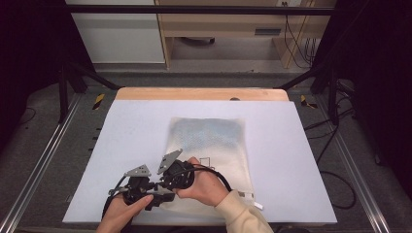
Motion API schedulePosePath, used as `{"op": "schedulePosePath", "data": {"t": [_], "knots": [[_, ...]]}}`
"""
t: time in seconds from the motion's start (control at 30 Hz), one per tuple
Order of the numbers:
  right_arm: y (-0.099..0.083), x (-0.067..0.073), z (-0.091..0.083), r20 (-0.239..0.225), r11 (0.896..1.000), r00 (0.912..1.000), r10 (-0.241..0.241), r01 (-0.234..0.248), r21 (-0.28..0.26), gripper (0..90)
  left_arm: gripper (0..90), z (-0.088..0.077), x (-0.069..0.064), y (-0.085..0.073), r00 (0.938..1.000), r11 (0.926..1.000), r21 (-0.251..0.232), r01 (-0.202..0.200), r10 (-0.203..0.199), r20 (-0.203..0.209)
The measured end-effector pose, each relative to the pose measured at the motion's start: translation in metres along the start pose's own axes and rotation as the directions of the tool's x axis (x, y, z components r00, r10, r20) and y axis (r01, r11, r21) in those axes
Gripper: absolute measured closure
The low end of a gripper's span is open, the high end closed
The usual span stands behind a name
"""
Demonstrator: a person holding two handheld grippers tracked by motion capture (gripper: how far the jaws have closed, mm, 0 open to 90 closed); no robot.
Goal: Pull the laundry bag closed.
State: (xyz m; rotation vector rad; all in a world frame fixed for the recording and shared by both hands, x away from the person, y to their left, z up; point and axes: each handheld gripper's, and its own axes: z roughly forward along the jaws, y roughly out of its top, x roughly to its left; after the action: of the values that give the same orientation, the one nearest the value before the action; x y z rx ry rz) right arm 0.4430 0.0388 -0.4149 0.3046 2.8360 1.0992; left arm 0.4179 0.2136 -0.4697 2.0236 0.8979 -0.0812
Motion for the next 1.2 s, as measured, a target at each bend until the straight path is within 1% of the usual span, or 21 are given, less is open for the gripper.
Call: {"op": "schedulePosePath", "data": {"t": [0.07, 0.13, 0.23, 0.3, 0.37, 0.4, 0.47, 0.53, 0.57, 0.73, 0.9, 1.03, 1.2], "knots": [[0.000, 0.000, 0.000, 0.000, 1.000, 1.0000, -0.001, 0.001, 0.002, 81.9, 39.3, 0.001, 0.003, 0.001, 0.9999, 0.9999, -0.007, 0.010, -0.010, 0.009], [0.000, 0.000, 0.000, 0.001, 1.000, 1.0000, -0.001, 0.001, 0.003, 81.9, 40.7, 0.002, 0.004, 0.001, 0.9999, 0.9999, -0.004, 0.010, -0.010, 0.011], [0.000, 0.000, 0.000, -0.002, 1.000, 1.0000, -0.003, 0.003, 0.009, 81.9, 46.8, 0.002, 0.007, 0.000, 0.9997, 0.9999, -0.004, 0.017, -0.017, 0.019], [0.000, 0.000, 0.000, -0.001, 1.000, 1.0000, -0.003, 0.003, 0.006, 81.9, 48.3, 0.002, 0.007, 0.000, 0.9997, 0.9999, -0.004, 0.016, -0.016, 0.017], [0.000, 0.000, 0.000, -0.001, 1.000, 1.0000, -0.001, 0.001, 0.005, 81.9, 54.3, 0.002, 0.007, -0.001, 0.9997, 0.9999, -0.002, 0.014, -0.014, 0.022], [0.000, 0.000, 0.000, -0.001, 1.000, 1.0000, -0.001, 0.001, 0.005, 81.9, 54.3, 0.002, 0.008, -0.001, 0.9997, 0.9999, 0.001, 0.013, -0.013, 0.021], [0.000, 0.000, 0.000, -0.004, 1.000, 1.0000, -0.001, 0.002, 0.009, 81.9, 59.8, 0.002, 0.009, -0.001, 0.9997, 0.9999, -0.001, 0.015, -0.015, 0.021], [-0.001, 0.000, 0.000, -0.004, 1.000, 1.0000, -0.003, 0.003, 0.007, 81.9, 61.4, 0.001, 0.010, -0.001, 0.9996, 0.9998, 0.003, 0.019, -0.019, 0.020], [-0.001, 0.000, 0.001, -0.006, 1.000, 1.0000, -0.004, 0.004, 0.011, 81.9, 64.3, 0.001, 0.011, -0.001, 0.9997, 0.9998, 0.003, 0.019, -0.019, 0.017], [-0.001, 0.000, 0.000, -0.005, 1.000, 1.0000, -0.004, 0.004, 0.010, 81.9, 71.5, 0.001, 0.011, -0.002, 0.9998, 0.9999, 0.004, 0.016, -0.016, 0.008], [-0.001, 0.000, 0.000, -0.007, 1.000, 0.9999, -0.013, 0.013, 0.017, 81.9, 75.4, 0.001, 0.011, -0.003, 0.9999, 0.9998, 0.014, 0.015, -0.015, 0.007], [-0.001, 0.000, 0.000, -0.009, 1.000, 0.9999, -0.010, 0.010, 0.018, 81.9, 78.6, 0.001, 0.012, -0.003, 0.9999, 0.9998, 0.013, 0.015, -0.015, 0.005], [-0.002, 0.000, 0.000, -0.010, 1.000, 0.9999, -0.014, 0.014, 0.022, 81.9, 80.4, 0.001, 0.012, -0.003, 0.9999, 0.9996, 0.024, 0.014, -0.014, 0.003]]}}
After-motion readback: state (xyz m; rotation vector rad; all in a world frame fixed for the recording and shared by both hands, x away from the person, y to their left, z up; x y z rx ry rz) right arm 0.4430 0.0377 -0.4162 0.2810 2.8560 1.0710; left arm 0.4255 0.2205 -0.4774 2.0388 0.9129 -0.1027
